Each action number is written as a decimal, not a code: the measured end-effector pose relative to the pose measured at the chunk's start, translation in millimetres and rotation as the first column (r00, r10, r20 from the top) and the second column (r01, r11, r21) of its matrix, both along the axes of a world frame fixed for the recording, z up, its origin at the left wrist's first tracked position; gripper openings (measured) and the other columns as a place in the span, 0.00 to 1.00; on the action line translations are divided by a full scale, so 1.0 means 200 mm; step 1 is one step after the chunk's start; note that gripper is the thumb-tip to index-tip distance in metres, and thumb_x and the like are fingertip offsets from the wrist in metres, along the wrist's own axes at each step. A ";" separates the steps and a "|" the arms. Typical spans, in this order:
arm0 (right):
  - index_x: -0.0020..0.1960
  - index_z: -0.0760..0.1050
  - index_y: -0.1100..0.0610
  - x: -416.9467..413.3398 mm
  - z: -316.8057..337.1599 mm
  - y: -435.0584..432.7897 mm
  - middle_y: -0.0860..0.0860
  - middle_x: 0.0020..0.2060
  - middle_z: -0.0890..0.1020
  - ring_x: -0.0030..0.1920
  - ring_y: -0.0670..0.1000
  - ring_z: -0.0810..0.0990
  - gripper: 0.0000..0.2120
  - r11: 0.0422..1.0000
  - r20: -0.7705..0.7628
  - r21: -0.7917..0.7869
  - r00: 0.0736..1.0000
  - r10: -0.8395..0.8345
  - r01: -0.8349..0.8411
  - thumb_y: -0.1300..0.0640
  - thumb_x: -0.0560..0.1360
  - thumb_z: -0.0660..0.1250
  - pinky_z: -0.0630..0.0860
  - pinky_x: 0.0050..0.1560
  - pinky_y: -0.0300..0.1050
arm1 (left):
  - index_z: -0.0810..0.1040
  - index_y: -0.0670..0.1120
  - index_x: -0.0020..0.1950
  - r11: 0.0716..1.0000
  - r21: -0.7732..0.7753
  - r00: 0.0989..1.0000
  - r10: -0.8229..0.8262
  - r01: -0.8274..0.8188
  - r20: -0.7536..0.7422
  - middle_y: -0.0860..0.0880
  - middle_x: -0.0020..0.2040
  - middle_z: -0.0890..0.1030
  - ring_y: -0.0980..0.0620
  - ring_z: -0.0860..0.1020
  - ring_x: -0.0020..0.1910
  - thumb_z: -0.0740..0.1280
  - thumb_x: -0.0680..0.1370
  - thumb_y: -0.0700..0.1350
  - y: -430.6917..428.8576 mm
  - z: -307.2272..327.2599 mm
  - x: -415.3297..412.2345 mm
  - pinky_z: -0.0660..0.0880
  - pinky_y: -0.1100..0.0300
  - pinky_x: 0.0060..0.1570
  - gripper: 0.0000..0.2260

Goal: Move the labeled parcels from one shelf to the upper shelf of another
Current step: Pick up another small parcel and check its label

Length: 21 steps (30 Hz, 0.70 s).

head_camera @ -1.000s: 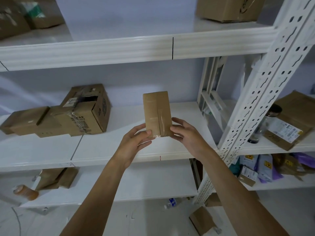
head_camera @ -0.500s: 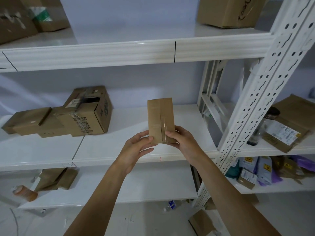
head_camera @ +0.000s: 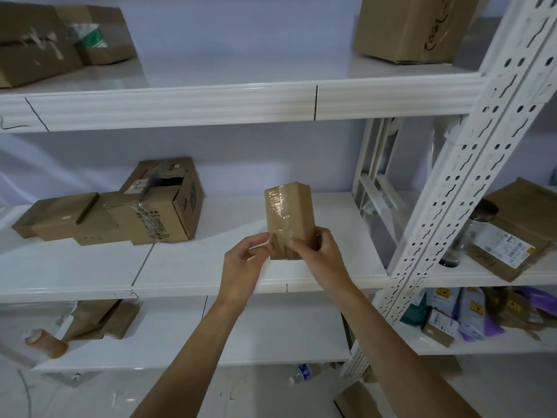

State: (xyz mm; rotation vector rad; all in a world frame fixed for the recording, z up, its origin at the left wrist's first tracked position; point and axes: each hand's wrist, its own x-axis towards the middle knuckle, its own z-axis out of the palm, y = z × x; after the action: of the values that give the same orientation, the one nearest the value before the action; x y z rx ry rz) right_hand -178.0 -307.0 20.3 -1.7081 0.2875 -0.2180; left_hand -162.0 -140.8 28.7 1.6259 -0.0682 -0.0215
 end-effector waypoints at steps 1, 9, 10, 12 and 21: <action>0.70 0.68 0.51 0.00 0.00 0.02 0.39 0.55 0.78 0.54 0.43 0.80 0.27 0.999 0.018 -0.051 1.000 -0.018 0.018 0.46 0.75 0.74 0.75 0.50 0.34 | 0.83 0.47 0.65 0.999 0.028 0.999 -0.030 0.030 0.018 0.50 0.61 0.86 0.52 0.83 0.59 0.71 0.80 0.43 -0.02 0.01 -0.01 0.78 0.58 0.62 0.13; 0.78 0.61 0.49 -0.04 -0.04 0.08 0.41 0.65 0.73 0.61 0.47 0.78 0.35 0.962 0.141 -0.273 0.990 0.030 0.010 0.41 0.77 0.71 0.77 0.62 0.40 | 0.75 0.50 0.70 0.998 0.030 0.995 -0.044 0.047 -0.085 0.51 0.64 0.82 0.52 0.83 0.59 0.73 0.78 0.53 -0.09 0.04 -0.01 0.80 0.50 0.63 0.22; 0.78 0.61 0.48 -0.05 -0.05 0.08 0.42 0.67 0.74 0.62 0.47 0.79 0.35 0.964 0.151 -0.267 0.987 0.051 -0.009 0.41 0.77 0.71 0.77 0.64 0.42 | 0.75 0.49 0.69 0.999 0.013 0.994 -0.038 0.039 -0.104 0.50 0.63 0.82 0.52 0.83 0.58 0.74 0.77 0.53 -0.09 0.05 0.00 0.80 0.49 0.62 0.22; 0.78 0.62 0.47 -0.06 -0.05 0.06 0.41 0.68 0.75 0.63 0.45 0.79 0.33 0.970 0.158 -0.233 0.982 0.103 -0.064 0.43 0.78 0.71 0.77 0.65 0.41 | 0.73 0.48 0.69 1.000 -0.024 0.989 -0.023 0.019 -0.144 0.48 0.62 0.82 0.51 0.84 0.56 0.74 0.77 0.53 -0.08 0.05 0.00 0.81 0.48 0.61 0.24; 0.57 0.75 0.44 -0.02 0.00 0.03 0.52 0.64 0.81 0.62 0.50 0.80 0.13 0.986 -0.060 0.145 0.994 0.092 -0.082 0.44 0.86 0.52 0.77 0.62 0.45 | 0.81 0.45 0.65 0.941 -0.328 0.933 -0.193 0.088 -0.303 0.42 0.61 0.86 0.45 0.85 0.59 0.68 0.81 0.52 -0.02 0.02 0.05 0.83 0.46 0.59 0.16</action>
State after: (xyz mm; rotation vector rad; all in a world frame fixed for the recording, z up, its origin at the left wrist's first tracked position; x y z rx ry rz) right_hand -181.5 -301.0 21.3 -1.5844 0.2705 -0.0744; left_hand -152.1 -144.2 32.8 1.2808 0.0678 -0.3798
